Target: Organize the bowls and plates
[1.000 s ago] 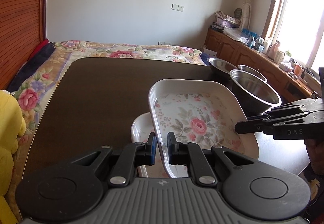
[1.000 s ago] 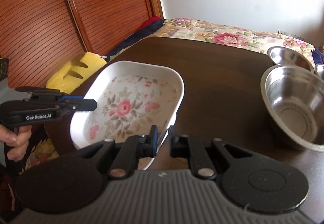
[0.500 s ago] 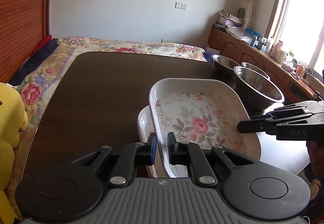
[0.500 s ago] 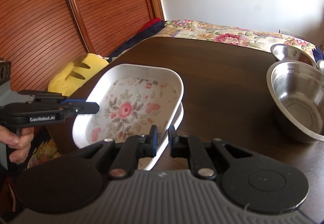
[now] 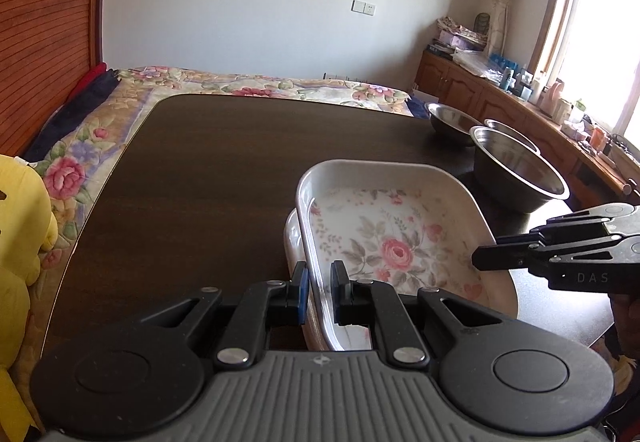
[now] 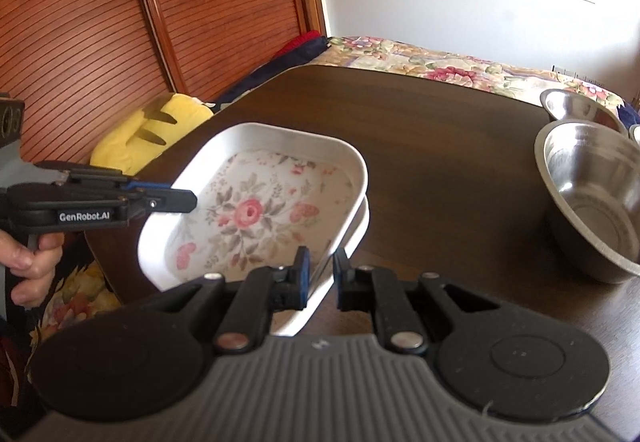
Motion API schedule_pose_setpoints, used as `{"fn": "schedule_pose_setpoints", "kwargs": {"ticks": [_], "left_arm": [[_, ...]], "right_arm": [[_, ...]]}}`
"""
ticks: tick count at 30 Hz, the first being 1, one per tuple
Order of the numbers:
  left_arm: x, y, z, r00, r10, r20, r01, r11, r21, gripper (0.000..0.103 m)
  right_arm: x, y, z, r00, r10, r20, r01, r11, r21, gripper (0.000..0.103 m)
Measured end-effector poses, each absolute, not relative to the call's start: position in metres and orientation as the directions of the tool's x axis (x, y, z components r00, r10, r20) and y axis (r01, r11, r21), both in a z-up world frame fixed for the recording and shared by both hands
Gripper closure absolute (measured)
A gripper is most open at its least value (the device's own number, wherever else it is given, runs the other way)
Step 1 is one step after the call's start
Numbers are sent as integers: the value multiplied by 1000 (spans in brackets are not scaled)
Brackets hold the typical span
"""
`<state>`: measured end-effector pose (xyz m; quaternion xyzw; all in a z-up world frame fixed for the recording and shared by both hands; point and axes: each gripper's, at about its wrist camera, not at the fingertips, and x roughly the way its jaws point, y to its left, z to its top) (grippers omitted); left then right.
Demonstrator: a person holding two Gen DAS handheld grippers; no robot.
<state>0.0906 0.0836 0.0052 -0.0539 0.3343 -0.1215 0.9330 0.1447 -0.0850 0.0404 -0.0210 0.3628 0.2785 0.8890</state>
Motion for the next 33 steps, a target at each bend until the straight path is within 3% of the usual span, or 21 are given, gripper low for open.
{"fn": "schedule_pose_setpoints", "kwargs": {"ticks": [31,33], "left_arm": [[85,77,17,780,-252,-573,191,968,-165,90],[83,73,21,785,-256,-564,200,967,-160,90]], "right_arm": [[137,-91,40,594,489,-638,-506,844,175,86],[134,-94,43,608,487,-627,-501,848,172,82]]}}
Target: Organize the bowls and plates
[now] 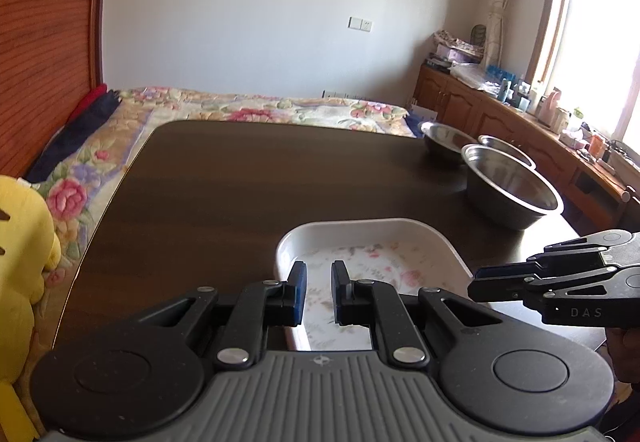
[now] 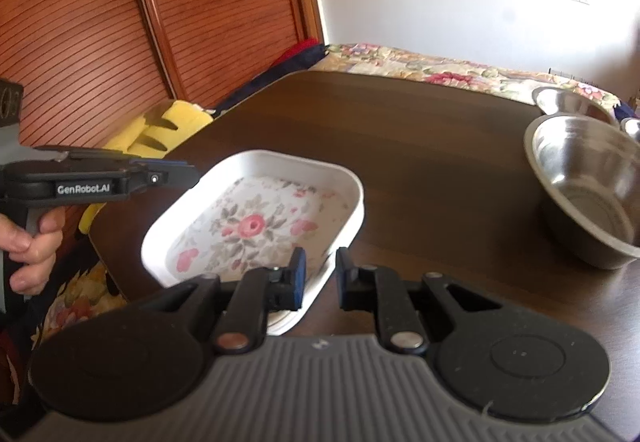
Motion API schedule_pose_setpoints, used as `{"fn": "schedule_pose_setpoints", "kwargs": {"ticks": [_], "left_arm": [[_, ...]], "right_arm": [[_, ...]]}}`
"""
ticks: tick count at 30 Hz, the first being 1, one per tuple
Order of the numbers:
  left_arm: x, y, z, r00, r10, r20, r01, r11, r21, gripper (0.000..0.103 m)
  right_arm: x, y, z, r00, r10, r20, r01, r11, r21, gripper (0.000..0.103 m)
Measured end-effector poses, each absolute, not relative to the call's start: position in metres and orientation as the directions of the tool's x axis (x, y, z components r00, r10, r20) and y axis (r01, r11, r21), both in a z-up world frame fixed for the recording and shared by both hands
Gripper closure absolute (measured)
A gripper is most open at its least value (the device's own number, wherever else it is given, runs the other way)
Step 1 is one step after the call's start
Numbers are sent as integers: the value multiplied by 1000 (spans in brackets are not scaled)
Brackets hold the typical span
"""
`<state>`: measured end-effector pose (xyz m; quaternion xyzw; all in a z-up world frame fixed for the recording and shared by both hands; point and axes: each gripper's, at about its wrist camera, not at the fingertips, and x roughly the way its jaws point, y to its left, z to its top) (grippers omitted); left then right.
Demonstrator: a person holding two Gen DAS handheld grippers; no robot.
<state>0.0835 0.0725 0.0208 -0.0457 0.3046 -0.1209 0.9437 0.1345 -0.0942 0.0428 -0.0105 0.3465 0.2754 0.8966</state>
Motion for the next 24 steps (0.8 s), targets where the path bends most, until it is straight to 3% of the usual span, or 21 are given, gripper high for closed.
{"fn": "schedule_pose_setpoints", "kwargs": {"ticks": [9,24], "left_arm": [[83,46,32,798,-293,-527,253,956,-150,79],[111,-31,34,768,-368,-524,354,926,-130,72]], "right_arm": [[127,-122,56,686,466,-559,-458,873,165,80],[117,-197,66,839,331,-433,-330,941,81,80]]}}
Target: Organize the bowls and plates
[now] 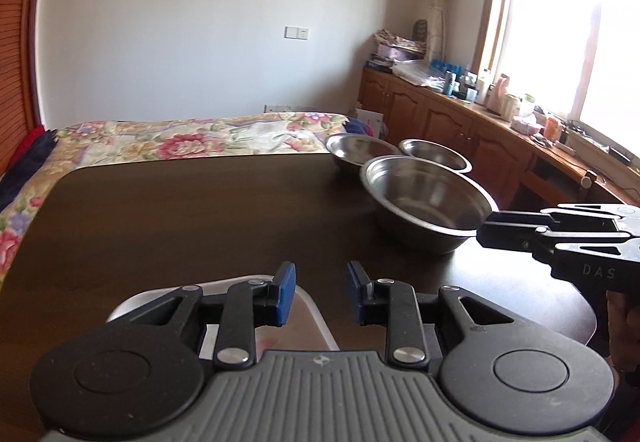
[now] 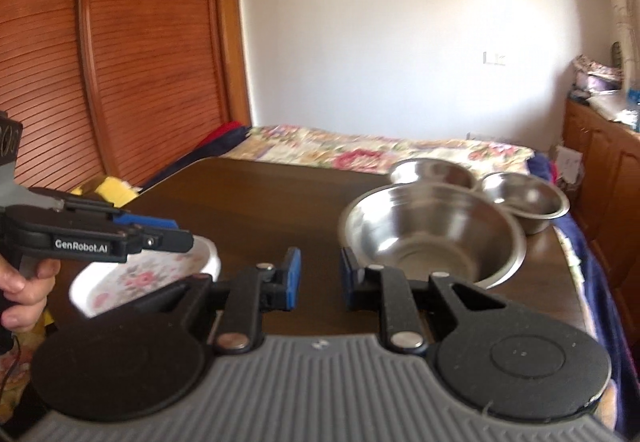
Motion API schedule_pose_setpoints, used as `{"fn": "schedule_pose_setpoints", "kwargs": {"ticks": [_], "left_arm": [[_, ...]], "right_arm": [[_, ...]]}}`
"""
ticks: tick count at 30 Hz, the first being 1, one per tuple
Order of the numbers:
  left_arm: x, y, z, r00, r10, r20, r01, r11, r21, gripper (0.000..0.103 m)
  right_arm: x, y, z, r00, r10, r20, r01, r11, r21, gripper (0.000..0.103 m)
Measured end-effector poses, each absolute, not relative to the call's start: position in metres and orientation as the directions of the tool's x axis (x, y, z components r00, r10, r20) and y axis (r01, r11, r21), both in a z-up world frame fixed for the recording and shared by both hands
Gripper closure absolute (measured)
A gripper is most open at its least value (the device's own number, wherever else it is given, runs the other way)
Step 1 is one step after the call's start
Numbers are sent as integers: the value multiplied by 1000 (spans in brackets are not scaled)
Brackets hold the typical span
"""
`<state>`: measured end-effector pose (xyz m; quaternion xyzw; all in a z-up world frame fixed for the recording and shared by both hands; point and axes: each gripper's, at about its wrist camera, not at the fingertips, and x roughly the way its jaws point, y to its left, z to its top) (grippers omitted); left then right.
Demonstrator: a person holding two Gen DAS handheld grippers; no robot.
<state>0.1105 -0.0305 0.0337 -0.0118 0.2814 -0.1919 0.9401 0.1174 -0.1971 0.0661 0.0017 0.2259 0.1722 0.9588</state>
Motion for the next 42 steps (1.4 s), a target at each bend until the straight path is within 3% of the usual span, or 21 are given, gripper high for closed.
{"fn": "schedule_pose_setpoints", "kwargs": {"ticks": [11,15,26,35,42], "left_arm": [[138,-87,31,768,-366,-525,373,923,-98,61],[152,-103,29,767,-364,-528,372,923,-97,60],[179,-123,21,757,-351,-551,341,932,-124,58],[198,-131,20,755,-335,-564,311,940,-142,55],[207,-134,16,740,-343,-578,311,937,-157,54]], "right_arm": [[135,-258,59,884,262,-387,-252,965,77,80],[145,-278,55,892,242,-381,-233,970,70,69],[185,-307,41,878,249,-409,-228,968,102,64],[203,-307,38,857,278,-434,-258,960,106,49],[213,-307,33,840,286,-462,-267,958,108,49]]}}
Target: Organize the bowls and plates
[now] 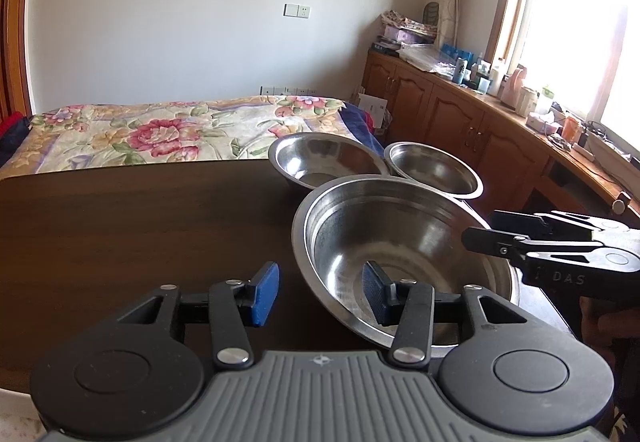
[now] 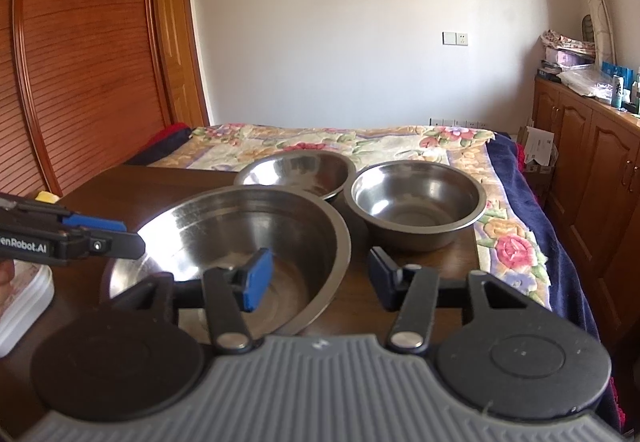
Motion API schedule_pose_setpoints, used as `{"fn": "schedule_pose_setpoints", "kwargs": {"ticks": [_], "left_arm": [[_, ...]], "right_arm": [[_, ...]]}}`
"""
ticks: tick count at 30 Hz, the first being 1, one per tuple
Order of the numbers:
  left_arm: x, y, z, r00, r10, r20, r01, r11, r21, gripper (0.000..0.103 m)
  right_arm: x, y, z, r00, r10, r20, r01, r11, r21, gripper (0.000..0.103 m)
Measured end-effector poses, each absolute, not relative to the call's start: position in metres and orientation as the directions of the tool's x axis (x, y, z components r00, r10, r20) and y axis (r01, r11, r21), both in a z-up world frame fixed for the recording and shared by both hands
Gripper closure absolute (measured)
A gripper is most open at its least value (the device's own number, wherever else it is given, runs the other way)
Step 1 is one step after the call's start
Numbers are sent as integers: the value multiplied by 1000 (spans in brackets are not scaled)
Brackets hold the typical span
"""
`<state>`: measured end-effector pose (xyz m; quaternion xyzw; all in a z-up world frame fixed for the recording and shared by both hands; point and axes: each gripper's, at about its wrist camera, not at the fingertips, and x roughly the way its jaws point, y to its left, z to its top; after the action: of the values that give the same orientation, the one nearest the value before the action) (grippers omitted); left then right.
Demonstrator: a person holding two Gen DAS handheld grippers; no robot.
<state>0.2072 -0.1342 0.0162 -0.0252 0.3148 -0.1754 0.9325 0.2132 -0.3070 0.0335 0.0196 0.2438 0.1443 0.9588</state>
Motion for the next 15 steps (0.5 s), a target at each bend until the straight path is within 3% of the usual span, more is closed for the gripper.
{"fn": "schedule_pose_setpoints", "kwargs": {"ticks": [15], "left_arm": [[215,-137,8,719,-358,-596,316,932,-180,56]], "right_arm": [[226,-301,26,808,302,-506,-265,953,145,49]]}}
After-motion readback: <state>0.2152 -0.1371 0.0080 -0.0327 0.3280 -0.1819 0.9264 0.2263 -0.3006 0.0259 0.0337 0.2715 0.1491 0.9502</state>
